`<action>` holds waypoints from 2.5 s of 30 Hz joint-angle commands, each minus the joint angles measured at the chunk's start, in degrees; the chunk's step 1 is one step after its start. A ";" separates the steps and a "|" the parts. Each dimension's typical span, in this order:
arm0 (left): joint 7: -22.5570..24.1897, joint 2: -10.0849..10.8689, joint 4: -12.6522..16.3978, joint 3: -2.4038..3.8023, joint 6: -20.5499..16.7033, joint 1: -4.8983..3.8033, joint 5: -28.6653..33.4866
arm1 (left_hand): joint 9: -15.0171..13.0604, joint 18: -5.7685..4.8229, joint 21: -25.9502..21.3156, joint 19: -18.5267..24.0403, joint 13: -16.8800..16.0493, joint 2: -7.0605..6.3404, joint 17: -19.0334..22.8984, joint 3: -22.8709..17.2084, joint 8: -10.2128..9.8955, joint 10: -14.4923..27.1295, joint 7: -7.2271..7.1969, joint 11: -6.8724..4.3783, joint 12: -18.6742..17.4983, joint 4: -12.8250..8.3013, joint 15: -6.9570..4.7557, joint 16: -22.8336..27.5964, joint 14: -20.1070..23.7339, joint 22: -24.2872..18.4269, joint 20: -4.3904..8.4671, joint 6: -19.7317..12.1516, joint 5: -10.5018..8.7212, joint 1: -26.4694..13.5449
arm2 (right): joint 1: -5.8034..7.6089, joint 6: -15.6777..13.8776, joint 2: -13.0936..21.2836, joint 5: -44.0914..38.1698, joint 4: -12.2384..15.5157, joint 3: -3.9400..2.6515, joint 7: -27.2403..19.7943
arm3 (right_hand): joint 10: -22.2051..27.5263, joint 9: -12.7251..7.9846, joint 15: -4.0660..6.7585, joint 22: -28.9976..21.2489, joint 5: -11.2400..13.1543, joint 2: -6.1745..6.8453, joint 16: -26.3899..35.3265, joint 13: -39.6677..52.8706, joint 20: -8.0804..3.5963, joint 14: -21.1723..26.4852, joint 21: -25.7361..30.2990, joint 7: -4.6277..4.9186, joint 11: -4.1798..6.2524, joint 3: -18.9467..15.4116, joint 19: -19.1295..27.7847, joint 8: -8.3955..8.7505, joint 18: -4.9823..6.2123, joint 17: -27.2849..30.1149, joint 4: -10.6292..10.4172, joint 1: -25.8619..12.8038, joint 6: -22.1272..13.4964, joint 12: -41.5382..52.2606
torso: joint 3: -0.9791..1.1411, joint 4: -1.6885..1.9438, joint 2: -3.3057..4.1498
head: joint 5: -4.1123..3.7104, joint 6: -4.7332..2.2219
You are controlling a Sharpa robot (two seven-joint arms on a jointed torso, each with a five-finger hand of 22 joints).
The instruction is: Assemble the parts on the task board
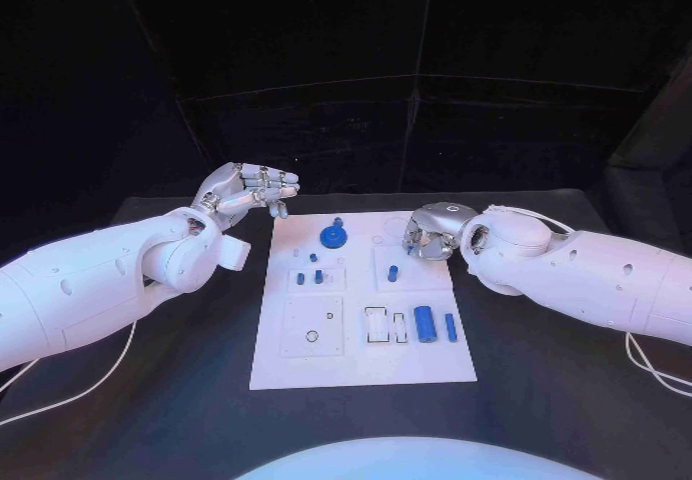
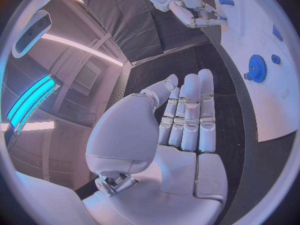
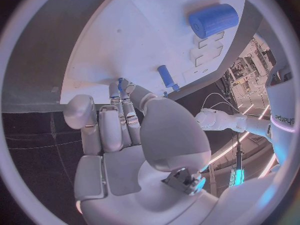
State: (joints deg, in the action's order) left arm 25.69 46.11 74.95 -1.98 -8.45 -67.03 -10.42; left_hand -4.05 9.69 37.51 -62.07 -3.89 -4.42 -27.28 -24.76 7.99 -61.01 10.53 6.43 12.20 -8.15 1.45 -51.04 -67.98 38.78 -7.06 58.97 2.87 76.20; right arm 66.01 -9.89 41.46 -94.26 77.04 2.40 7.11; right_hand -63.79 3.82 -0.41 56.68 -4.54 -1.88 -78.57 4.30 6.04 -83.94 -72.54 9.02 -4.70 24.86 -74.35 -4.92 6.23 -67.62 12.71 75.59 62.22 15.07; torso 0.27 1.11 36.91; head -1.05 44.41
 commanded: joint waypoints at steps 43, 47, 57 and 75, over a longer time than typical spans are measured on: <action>0.81 -0.75 0.31 0.07 0.28 -0.07 0.32 | -0.02 0.81 -0.42 0.47 -0.02 0.55 0.27 0.51 0.16 -0.04 -0.04 0.12 0.30 -0.05 -0.05 0.28 0.54 -0.15 0.01 0.25 -0.09 0.06 | -2.14 -2.18 -4.51 -0.64 14.39 -0.19 0.19 | -0.38 0.07 0.34 0.28 0.29 1.32 -0.43 -0.48 0.01 -2.17 -0.62 0.22 -0.25 2.43 -0.35 0.45 0.24 -0.15 -0.11 -1.31 0.34 -0.17 | -0.10 0.03 0.07 | 4.27 1.92; 0.79 -0.85 0.31 0.07 0.21 -0.07 0.32 | -0.02 0.81 -0.42 0.47 -0.02 0.55 0.27 0.51 0.16 -0.04 -0.04 0.12 0.30 -0.05 -0.05 0.28 0.54 -0.15 0.01 0.25 -0.09 0.06 | -3.03 -1.25 -5.52 -1.76 13.77 -0.13 0.56 | -0.38 0.07 0.33 0.25 0.27 1.36 -0.40 -0.49 0.02 -2.16 -0.61 0.22 -0.25 2.47 -0.33 0.46 0.24 -0.09 -0.17 -1.39 0.36 -0.17 | -0.07 0.14 0.06 | 4.50 2.11; 0.95 -1.30 0.22 0.07 0.22 -0.07 0.32 | -0.01 0.80 -0.44 0.47 0.00 0.56 0.32 0.58 0.13 0.03 0.01 0.15 0.29 -0.04 -0.03 0.29 0.53 -0.17 0.01 0.20 -0.09 0.04 | -4.26 -0.65 -7.93 -4.66 11.60 -0.03 1.55 | -0.38 0.08 0.31 0.22 0.44 1.66 -0.38 -0.52 0.08 -2.13 -0.61 0.19 -0.25 2.64 -0.27 0.51 0.25 0.02 -0.61 -2.00 0.39 -0.18 | -0.01 0.02 0.03 | 4.78 2.06; 0.84 -1.35 0.09 0.07 0.48 -0.07 0.32 | 0.04 0.79 -0.50 0.47 0.05 0.72 0.51 0.63 0.04 0.27 0.09 0.22 0.28 -0.11 0.01 0.34 0.53 -0.22 0.00 0.02 -0.06 0.19 | -5.08 1.64 -8.80 -5.14 11.88 0.17 1.66 | -0.43 0.10 0.32 0.24 0.56 1.88 -0.36 -0.52 0.09 -2.12 -0.63 0.15 -0.22 2.64 -0.26 0.50 0.25 0.09 -0.78 -2.26 0.46 -0.15 | -0.08 0.07 0.01 | 4.95 2.67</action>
State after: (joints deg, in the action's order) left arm 25.69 44.78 75.00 -1.97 -8.33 -67.02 -10.37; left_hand -4.06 9.69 37.28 -62.07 -3.88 -4.20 -26.86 -24.43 7.99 -61.01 10.52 6.44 12.20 -8.15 1.24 -51.04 -67.77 38.63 -7.06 58.96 2.87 76.43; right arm 60.90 -9.43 32.73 -98.68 88.77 2.55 8.58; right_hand -63.98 3.82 -0.40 56.95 -4.31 -0.16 -78.86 3.84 6.04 -83.94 -72.98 9.09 -4.92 27.32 -74.34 -4.81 6.22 -67.59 12.16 73.87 62.29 15.08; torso 0.18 1.13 36.91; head 3.86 47.03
